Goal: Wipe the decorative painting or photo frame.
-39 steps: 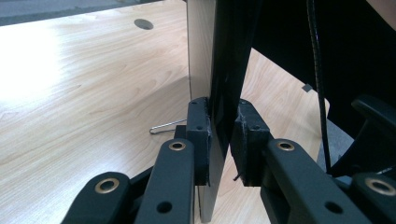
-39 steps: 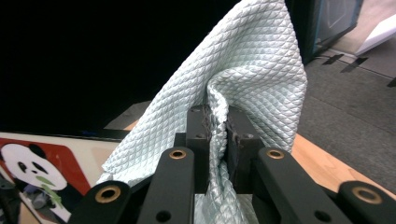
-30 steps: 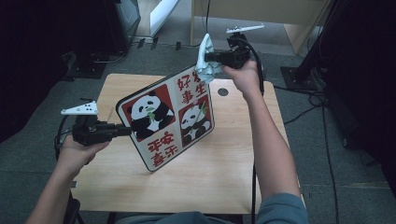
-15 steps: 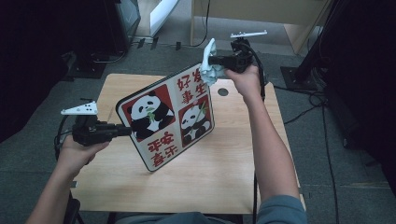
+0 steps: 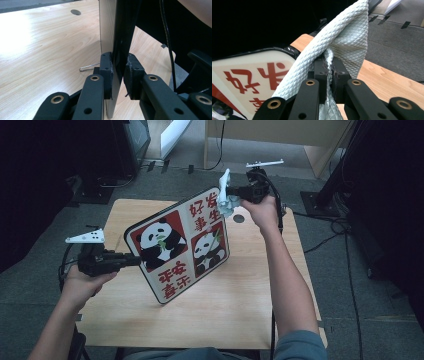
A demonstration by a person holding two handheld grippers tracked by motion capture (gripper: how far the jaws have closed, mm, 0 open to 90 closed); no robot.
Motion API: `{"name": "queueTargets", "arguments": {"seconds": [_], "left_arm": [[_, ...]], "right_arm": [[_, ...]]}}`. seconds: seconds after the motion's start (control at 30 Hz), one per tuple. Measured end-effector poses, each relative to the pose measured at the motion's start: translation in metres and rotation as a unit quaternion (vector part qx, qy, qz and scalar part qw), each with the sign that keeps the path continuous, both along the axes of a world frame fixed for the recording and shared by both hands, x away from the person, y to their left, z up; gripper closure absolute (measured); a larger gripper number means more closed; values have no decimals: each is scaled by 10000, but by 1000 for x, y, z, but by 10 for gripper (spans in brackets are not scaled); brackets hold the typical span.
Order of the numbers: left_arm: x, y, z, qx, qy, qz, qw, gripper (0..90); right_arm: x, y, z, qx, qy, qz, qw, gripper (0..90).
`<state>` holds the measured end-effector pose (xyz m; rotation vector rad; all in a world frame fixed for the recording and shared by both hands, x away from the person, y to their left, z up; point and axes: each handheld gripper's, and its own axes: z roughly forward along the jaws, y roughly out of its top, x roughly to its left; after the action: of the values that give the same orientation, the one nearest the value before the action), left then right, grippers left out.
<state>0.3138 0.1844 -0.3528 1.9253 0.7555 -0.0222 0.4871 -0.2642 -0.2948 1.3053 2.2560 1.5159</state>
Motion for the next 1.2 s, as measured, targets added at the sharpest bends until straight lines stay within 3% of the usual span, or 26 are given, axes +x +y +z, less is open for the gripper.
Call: {"name": "queueTargets", "arguments": {"seconds": [0.43, 1.2], "left_arm": [[0, 0, -1, -25, 15, -11, 10000, 788], [-1, 0, -1, -3, 18, 20, 10000, 790]], "right_arm": [[0, 0, -9, 18, 84, 1, 10000, 849], [-10, -13, -50, 227, 345, 72, 9991, 851]]}}
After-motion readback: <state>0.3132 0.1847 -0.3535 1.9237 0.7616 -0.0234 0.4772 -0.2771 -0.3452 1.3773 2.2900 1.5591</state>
